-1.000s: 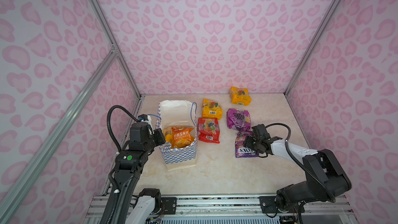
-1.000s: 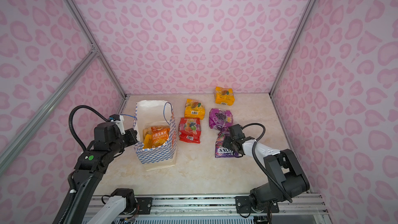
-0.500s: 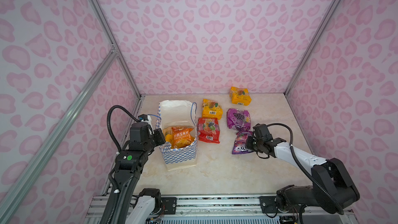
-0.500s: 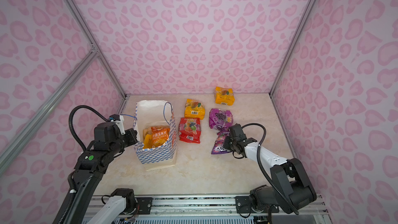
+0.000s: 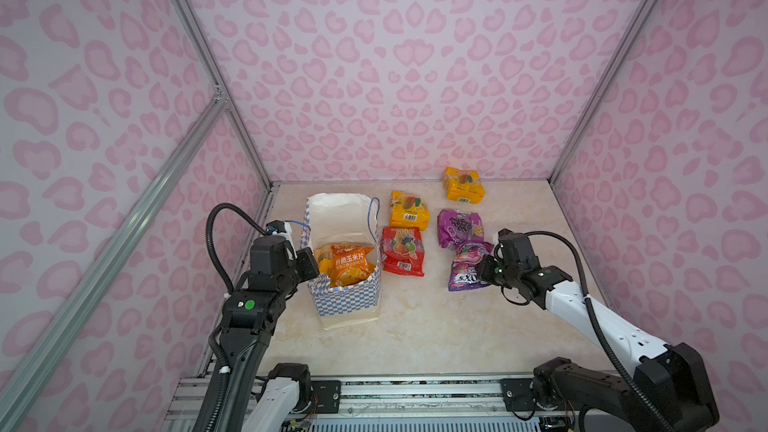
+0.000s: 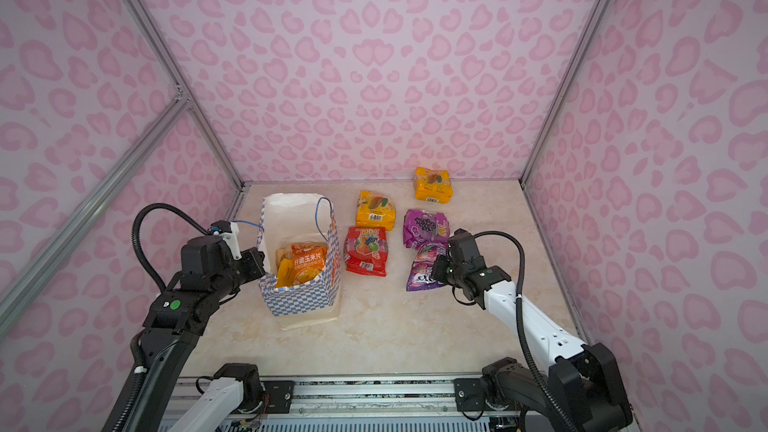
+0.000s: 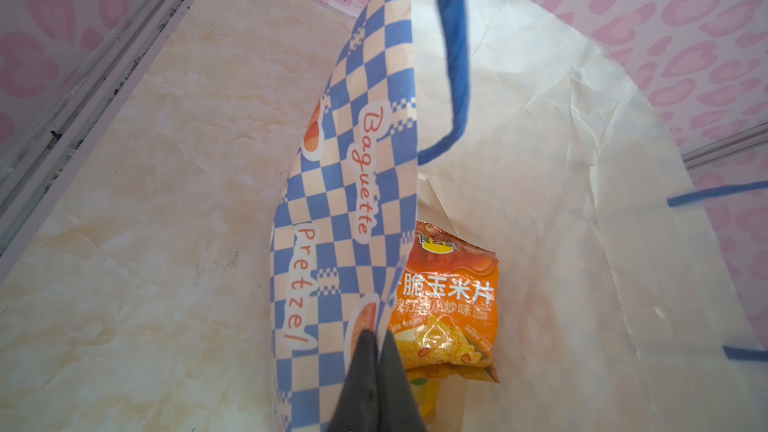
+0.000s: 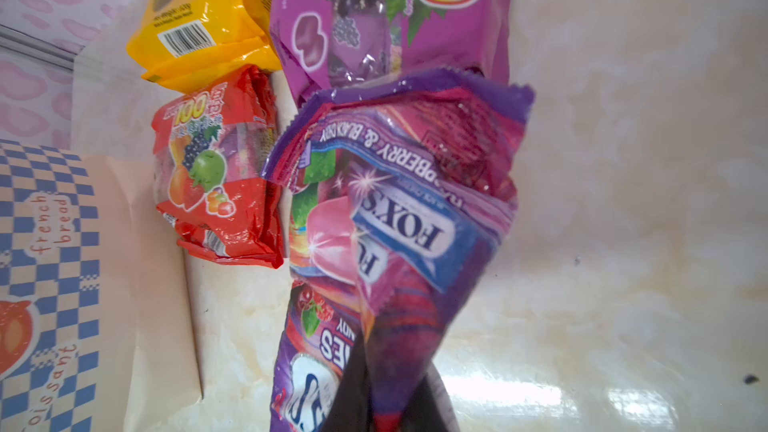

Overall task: Place the snacks into the paper bag
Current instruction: 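Grasp the purple Fox's candy bag with the right gripper and lift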

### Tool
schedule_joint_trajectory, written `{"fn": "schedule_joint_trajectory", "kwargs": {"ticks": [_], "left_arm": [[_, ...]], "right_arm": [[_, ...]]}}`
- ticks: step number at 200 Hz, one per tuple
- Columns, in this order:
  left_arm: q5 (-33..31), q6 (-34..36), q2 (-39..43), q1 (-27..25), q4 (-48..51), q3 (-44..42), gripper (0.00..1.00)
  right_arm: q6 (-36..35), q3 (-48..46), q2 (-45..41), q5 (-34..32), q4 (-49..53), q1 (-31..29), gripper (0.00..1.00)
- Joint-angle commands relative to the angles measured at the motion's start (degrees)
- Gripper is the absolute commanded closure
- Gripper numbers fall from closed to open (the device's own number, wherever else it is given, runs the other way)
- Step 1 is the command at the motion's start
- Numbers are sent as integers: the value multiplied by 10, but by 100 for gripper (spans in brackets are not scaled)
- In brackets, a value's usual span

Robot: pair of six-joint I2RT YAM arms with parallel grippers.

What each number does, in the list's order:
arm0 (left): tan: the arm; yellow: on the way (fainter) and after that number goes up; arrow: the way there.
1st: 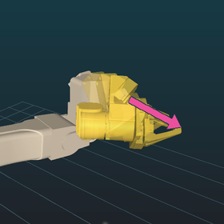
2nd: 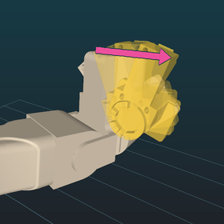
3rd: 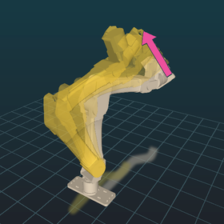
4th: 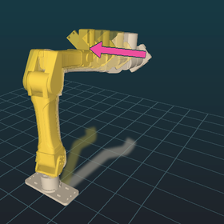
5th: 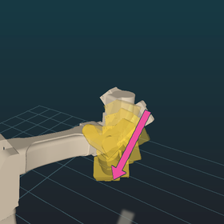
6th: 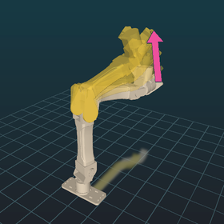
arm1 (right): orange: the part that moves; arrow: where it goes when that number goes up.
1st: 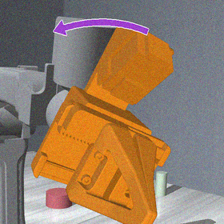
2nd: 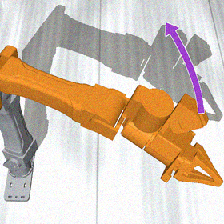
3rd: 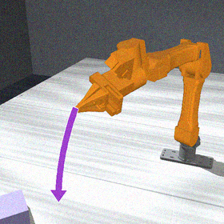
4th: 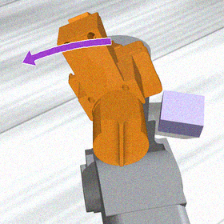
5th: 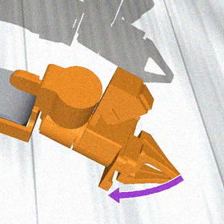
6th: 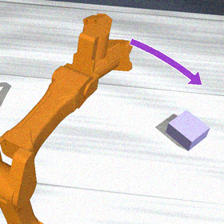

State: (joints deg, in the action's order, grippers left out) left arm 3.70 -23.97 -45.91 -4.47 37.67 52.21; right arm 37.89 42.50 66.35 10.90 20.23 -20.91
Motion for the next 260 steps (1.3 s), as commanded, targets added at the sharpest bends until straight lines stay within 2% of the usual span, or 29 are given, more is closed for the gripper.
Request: {"fn": "schedule_joint_trajectory", "kwargs": {"ticks": [1,190,225,260], "left_arm": [[7,2,-1,0,-4,-1,96],[8,2,-2,0,-3,-2,96],[10,2,-2,1,-3,-2,96],[10,2,0,1,-4,-2,96]], "right_arm": [[-12,16,-14,-9,17,-5,93],[-64,157,-45,-62,92,-70,100],[-80,223,-30,-67,102,-92,100],[-106,328,1,-94,106,-133,100]]}}
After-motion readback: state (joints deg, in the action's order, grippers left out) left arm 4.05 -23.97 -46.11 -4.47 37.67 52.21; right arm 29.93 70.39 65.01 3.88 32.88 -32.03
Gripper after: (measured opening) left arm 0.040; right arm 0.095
